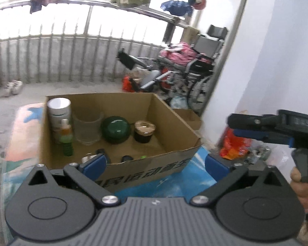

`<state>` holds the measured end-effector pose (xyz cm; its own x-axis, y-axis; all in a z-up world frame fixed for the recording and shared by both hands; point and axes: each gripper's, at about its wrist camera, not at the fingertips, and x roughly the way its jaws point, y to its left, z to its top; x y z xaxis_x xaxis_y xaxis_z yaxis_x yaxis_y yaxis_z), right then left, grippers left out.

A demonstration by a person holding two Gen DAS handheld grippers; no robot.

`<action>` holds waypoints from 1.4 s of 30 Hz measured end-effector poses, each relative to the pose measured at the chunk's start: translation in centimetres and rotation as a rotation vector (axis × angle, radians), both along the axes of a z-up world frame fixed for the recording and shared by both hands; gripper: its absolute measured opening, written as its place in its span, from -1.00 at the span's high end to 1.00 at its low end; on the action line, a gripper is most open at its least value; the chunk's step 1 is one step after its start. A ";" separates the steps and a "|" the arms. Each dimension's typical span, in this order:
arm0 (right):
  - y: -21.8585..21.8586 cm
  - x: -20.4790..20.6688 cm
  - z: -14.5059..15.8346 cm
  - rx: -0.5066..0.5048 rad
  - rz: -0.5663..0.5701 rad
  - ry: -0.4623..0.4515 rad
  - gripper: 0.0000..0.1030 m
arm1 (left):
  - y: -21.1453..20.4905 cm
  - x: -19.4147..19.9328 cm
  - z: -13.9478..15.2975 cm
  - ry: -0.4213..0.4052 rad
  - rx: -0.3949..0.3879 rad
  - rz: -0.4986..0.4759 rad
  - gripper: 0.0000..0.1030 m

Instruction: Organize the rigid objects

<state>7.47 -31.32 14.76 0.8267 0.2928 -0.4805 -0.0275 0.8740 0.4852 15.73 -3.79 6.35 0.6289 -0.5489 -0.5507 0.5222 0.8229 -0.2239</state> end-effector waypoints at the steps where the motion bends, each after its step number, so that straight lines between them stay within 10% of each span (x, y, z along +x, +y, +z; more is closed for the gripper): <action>1: 0.3 -0.6 0.1 -0.005 -0.004 -0.002 -0.45 | 0.1 -0.4 0.3 -0.013 0.027 0.021 -1.00; 13: 6.3 -1.5 -1.5 -0.214 -0.060 0.046 -0.98 | 1.8 -1.0 -0.2 0.011 0.248 0.328 -1.00; 24: 9.1 2.5 -2.8 -0.321 -0.022 0.103 -0.98 | 1.1 -0.4 0.6 -0.048 0.266 0.403 -1.00; 42: 9.5 7.1 -4.5 -0.395 -0.021 0.174 -0.98 | 0.7 2.5 -0.4 0.080 0.259 0.440 -0.99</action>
